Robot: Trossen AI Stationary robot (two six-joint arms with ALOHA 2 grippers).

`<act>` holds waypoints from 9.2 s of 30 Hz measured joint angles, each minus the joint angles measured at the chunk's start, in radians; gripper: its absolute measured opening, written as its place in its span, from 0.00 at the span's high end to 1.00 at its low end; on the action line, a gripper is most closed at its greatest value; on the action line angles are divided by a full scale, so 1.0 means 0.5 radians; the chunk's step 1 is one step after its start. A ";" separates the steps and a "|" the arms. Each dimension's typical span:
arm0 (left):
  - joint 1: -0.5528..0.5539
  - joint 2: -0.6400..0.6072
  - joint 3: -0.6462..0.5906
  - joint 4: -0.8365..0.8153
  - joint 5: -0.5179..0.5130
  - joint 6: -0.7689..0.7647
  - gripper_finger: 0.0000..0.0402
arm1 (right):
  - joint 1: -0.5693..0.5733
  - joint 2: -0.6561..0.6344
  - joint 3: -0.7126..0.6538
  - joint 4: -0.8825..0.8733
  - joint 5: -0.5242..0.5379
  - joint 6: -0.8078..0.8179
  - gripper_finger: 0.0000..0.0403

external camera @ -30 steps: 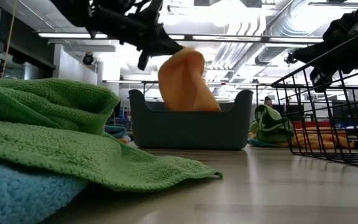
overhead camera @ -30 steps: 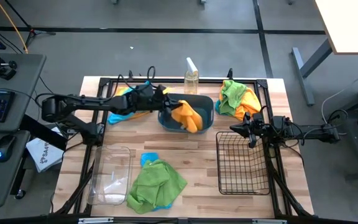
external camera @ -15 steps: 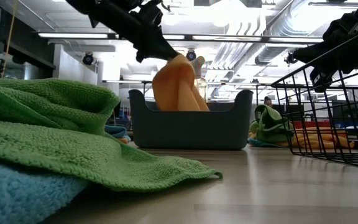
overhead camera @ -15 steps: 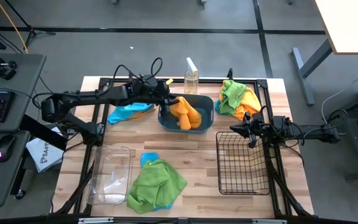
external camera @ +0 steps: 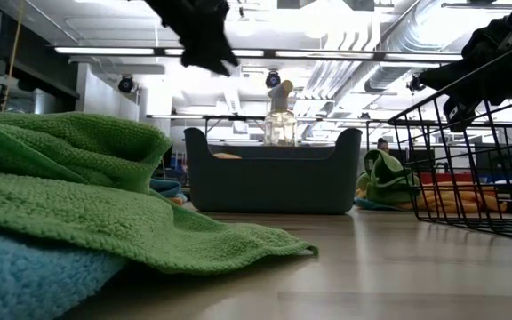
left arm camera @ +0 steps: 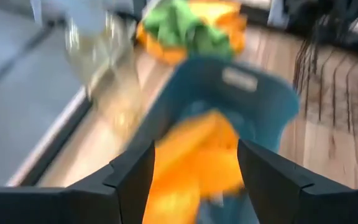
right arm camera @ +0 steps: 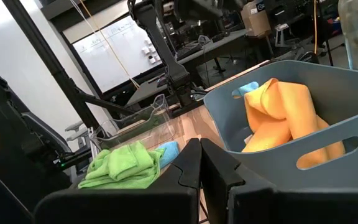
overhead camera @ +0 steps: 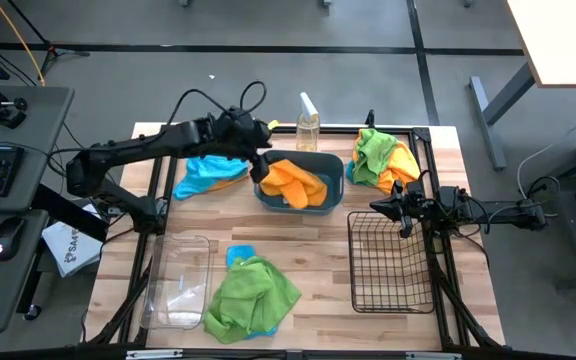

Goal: Sort microfiber towel by color & place in baskets
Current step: Put the top left blue towel into the transparent bin, then put the top green towel into the black wire basket, then put the bottom green towel into the black wire basket

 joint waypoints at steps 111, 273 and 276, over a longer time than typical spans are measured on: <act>-2.012 -0.802 -0.191 -1.534 1.026 -2.135 1.00 | 0.000 0.000 0.000 0.000 0.000 0.002 1.00; -1.053 0.018 -0.026 -0.596 0.681 -0.335 1.00 | 0.000 0.001 0.000 0.000 -0.001 0.002 1.00; -0.970 -0.142 0.126 -0.591 0.580 -0.331 1.00 | 0.001 0.001 0.000 0.000 -0.001 0.004 1.00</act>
